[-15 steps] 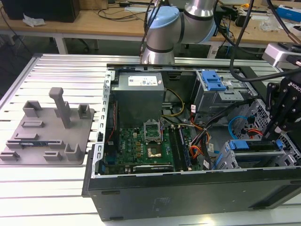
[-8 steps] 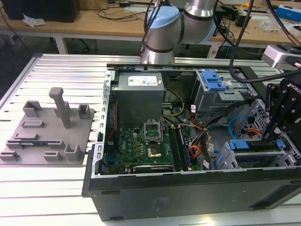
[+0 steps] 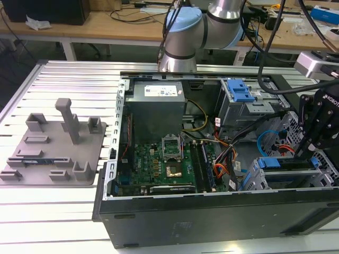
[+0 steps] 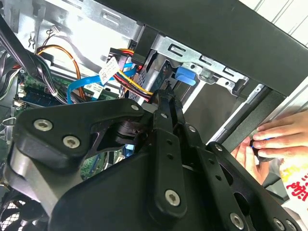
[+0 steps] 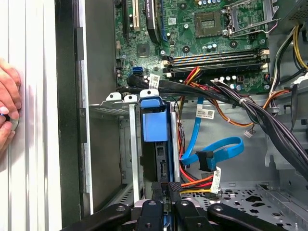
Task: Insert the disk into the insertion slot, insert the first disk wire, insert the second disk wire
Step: 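Insert the first disk wire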
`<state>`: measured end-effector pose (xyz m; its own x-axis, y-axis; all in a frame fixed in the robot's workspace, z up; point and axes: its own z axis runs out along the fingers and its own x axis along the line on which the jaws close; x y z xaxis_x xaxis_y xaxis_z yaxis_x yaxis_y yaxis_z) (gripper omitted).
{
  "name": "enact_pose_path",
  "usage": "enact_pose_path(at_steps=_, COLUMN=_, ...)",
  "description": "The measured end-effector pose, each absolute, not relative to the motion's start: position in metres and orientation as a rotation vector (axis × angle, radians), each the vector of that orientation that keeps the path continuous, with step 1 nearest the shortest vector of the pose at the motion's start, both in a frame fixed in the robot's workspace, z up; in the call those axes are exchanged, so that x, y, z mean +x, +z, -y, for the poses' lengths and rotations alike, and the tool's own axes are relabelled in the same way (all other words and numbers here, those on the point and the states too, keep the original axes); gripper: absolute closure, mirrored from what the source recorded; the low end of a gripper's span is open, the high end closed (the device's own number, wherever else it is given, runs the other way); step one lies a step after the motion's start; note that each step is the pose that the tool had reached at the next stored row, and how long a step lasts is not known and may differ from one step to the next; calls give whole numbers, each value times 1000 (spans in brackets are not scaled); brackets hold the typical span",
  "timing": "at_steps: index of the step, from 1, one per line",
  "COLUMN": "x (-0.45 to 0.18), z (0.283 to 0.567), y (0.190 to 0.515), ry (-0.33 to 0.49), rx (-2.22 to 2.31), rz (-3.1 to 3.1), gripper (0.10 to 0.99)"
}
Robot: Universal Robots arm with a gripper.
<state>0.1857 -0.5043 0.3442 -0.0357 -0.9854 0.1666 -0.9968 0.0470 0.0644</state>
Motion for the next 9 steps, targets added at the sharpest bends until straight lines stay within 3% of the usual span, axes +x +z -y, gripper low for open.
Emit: enact_pose_path(at_steps=9, x=186, z=503, y=344, ry=103, rx=2059, rz=2146, gripper=922)
